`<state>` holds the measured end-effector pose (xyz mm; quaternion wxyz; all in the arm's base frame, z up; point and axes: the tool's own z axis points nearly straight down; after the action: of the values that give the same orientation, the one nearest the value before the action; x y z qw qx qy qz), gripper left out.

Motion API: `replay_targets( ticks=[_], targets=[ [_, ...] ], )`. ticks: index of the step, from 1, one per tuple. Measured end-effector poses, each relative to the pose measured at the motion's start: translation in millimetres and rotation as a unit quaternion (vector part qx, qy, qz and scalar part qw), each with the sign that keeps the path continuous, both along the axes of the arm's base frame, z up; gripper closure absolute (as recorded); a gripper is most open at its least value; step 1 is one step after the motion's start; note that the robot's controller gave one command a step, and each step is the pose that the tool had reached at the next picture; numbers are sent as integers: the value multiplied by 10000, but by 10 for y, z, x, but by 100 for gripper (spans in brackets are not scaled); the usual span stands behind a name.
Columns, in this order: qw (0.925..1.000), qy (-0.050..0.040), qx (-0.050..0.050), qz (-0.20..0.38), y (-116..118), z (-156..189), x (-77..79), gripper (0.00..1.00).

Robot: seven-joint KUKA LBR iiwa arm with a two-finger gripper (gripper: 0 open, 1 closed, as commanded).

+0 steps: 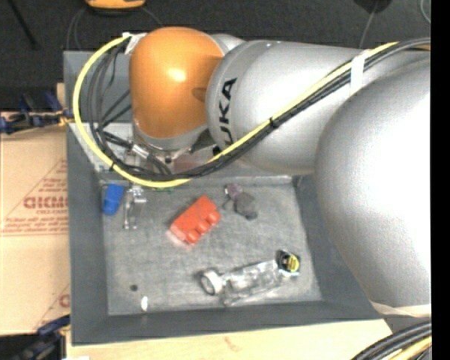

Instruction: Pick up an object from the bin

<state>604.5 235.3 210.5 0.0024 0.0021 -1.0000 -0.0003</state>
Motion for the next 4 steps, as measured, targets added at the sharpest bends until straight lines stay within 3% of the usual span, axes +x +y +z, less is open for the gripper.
replay_targets(
  ticks=[1, 2, 3, 4],
  targets=[
    [9903, -8, -13, -1393, -142, -1287, 266, 0],
    [9901, -32, 5, -1400, -132, -1249, 280, 100],
    [9911, -54, 14, -1329, -118, -987, 352, 100],
    [9881, -30, -2, 1536, -110, -1294, 339, 100]
  ],
)
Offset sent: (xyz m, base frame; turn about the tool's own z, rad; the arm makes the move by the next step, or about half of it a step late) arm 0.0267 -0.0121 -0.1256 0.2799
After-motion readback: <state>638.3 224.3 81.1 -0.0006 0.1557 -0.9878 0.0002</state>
